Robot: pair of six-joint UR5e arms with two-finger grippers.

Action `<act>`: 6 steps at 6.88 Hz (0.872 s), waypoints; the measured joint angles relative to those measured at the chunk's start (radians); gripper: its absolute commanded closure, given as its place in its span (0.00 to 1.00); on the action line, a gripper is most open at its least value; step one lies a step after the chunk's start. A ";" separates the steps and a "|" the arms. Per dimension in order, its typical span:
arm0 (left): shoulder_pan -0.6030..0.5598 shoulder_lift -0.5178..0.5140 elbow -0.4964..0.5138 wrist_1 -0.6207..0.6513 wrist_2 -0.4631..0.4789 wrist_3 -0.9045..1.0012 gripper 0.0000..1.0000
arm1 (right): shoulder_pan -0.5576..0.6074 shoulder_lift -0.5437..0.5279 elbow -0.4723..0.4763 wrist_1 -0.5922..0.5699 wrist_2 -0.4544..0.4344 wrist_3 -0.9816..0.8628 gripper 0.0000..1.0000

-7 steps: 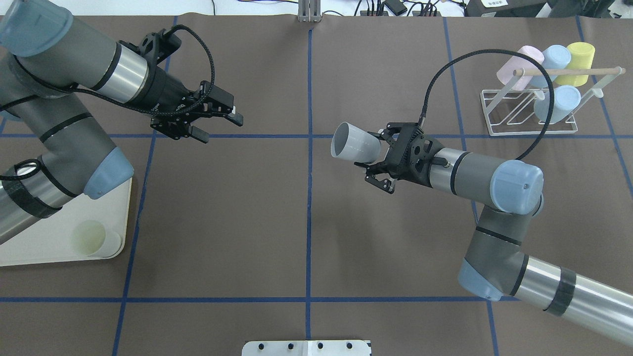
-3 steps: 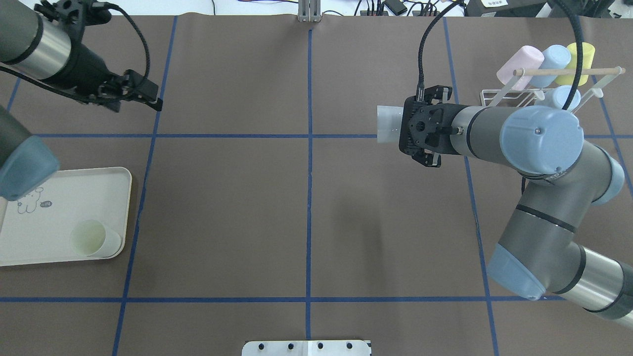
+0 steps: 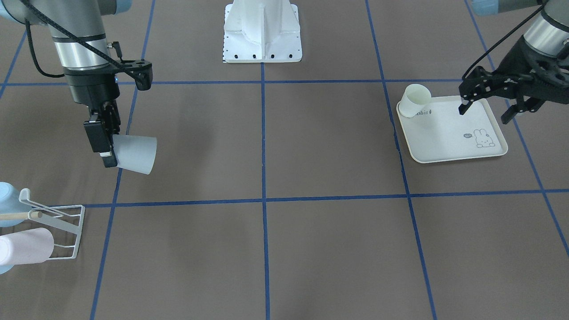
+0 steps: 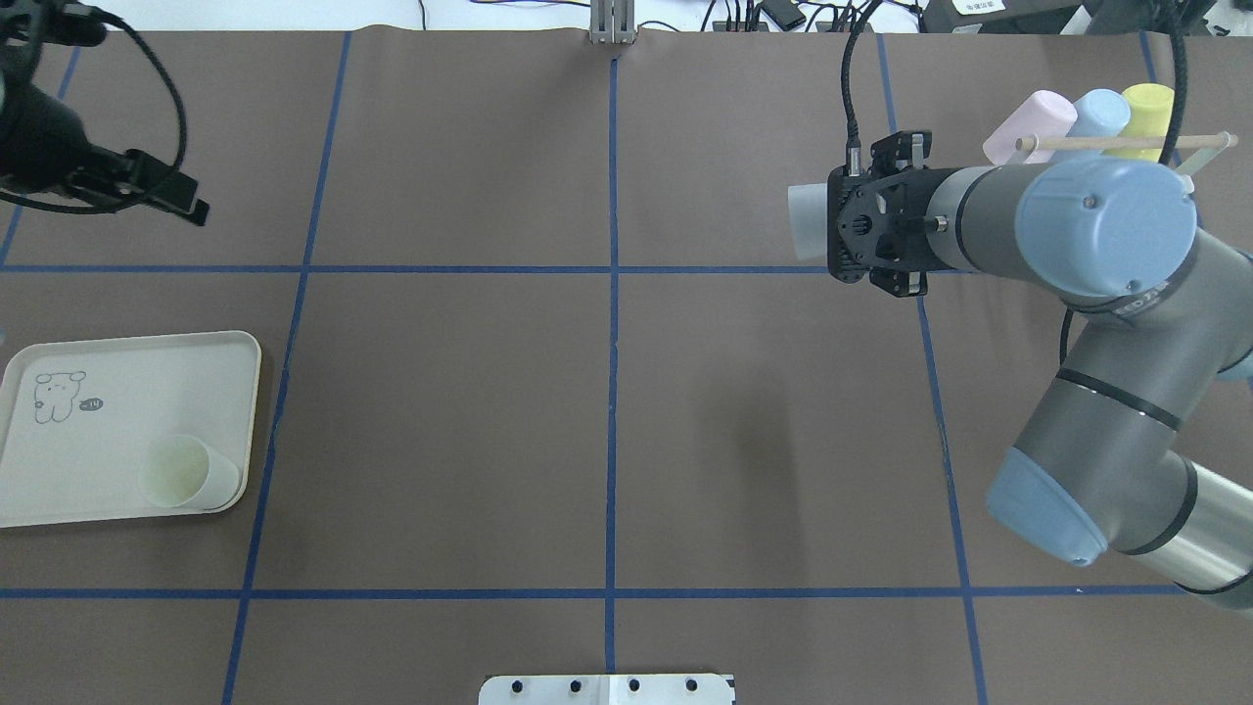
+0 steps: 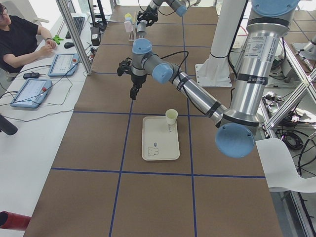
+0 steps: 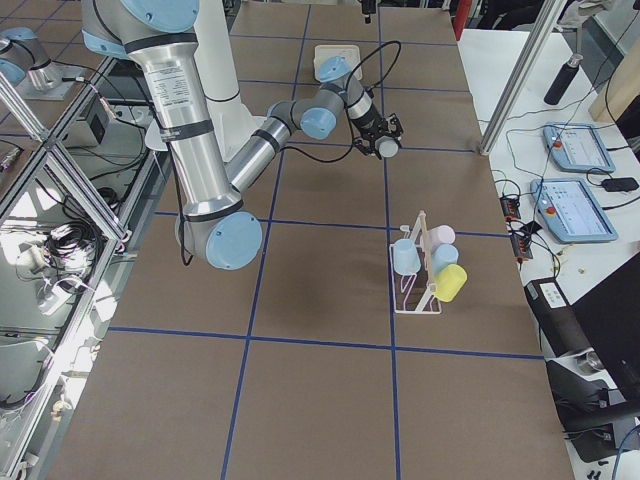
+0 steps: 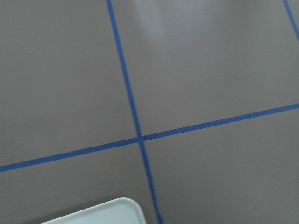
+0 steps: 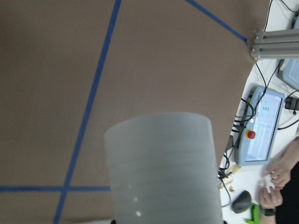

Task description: Transfer IKEA cup to right arm and place on rack

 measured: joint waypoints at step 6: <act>-0.018 0.017 -0.006 0.004 -0.013 0.009 0.00 | -0.064 -0.029 0.032 -0.269 -0.456 -0.466 0.72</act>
